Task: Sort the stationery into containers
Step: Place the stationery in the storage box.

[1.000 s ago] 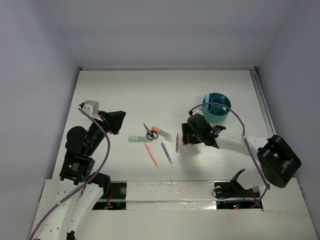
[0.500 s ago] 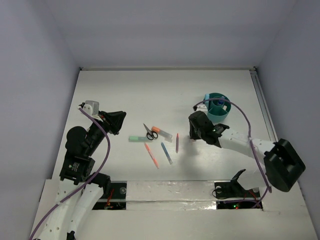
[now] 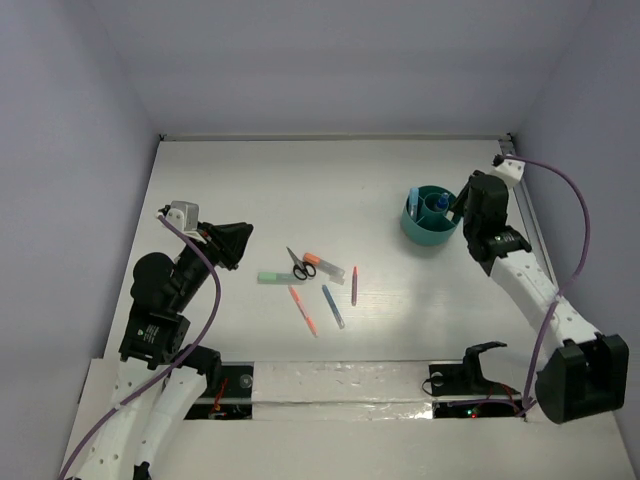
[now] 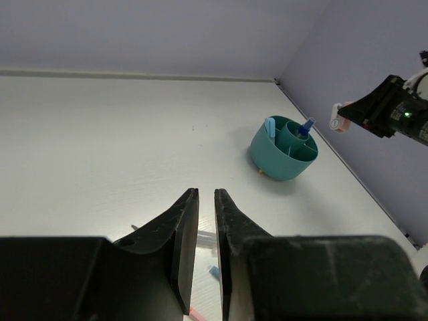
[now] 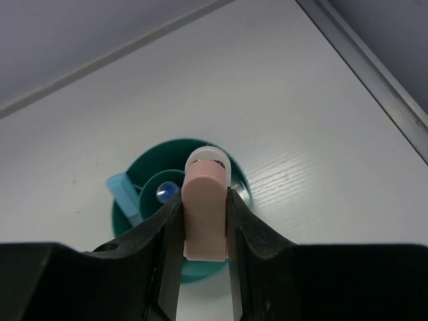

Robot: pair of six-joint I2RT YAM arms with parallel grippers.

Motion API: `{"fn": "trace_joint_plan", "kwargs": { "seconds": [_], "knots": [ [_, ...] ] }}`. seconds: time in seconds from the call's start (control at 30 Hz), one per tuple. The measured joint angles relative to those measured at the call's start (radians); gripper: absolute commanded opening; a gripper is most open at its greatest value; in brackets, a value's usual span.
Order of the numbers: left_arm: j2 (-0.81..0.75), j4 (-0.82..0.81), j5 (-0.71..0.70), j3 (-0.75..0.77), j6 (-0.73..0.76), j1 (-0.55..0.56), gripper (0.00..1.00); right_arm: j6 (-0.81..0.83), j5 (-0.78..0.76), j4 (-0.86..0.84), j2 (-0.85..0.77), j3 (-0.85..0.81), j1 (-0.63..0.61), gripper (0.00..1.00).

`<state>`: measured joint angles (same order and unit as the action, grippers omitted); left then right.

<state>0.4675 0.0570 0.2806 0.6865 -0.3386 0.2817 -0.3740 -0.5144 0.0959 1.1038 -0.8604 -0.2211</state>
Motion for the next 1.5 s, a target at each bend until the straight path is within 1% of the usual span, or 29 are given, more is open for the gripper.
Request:
{"fn": "trace_joint_plan", "kwargs": {
  "seconds": [0.2, 0.37, 0.63, 0.83, 0.97, 1.0, 1.07, 1.1, 1.17, 1.2, 1.23, 1.3, 1.5],
  "knots": [
    [0.000, 0.000, 0.000, 0.000, 0.000, 0.001, 0.13, 0.027, 0.106, -0.073, 0.174, -0.003, 0.139, 0.04],
    [0.002, 0.000, 0.001, 0.000, 0.000, 0.011, 0.13, 0.052, 0.214, -0.097, 0.238, -0.003, 0.203, 0.04],
    [0.003, 0.000, 0.005, 0.000, 0.000, 0.011, 0.13, 0.065, 0.343, -0.134, 0.264, -0.020, 0.218, 0.07],
    [0.005, -0.001, 0.005, 0.000, 0.000, 0.011, 0.13, 0.065, 0.384, -0.127, 0.290, -0.031, 0.218, 0.09],
    [0.010, -0.001, 0.006, 0.000, 0.000, 0.011, 0.14, 0.065, 0.383, -0.114, 0.292, -0.034, 0.218, 0.14],
    [0.011, -0.001, 0.006, 0.000, 0.000, 0.011, 0.14, 0.065, 0.383, -0.105, 0.292, -0.038, 0.218, 0.19],
    [0.011, -0.001, 0.006, 0.000, 0.000, 0.011, 0.14, 0.065, 0.384, -0.096, 0.292, -0.045, 0.218, 0.24],
    [0.011, -0.001, 0.006, 0.000, 0.000, 0.011, 0.14, 0.065, 0.384, -0.092, 0.293, -0.050, 0.218, 0.32],
    [0.011, -0.001, 0.006, 0.000, 0.000, 0.011, 0.14, 0.064, 0.383, -0.079, 0.297, -0.060, 0.218, 0.41],
    [0.011, -0.001, 0.006, 0.000, 0.000, 0.011, 0.14, 0.064, 0.381, -0.074, 0.298, -0.061, 0.218, 0.51],
    [0.011, -0.001, 0.006, 0.000, 0.000, 0.011, 0.14, 0.061, 0.378, -0.069, 0.298, -0.061, 0.218, 0.54],
    [0.011, -0.001, 0.006, 0.000, 0.000, 0.011, 0.14, 0.064, 0.373, -0.061, 0.298, -0.061, 0.218, 0.57],
    [0.011, -0.001, 0.006, 0.000, 0.000, 0.011, 0.14, 0.064, 0.364, -0.031, 0.297, -0.066, 0.218, 0.59]
  ]
}}
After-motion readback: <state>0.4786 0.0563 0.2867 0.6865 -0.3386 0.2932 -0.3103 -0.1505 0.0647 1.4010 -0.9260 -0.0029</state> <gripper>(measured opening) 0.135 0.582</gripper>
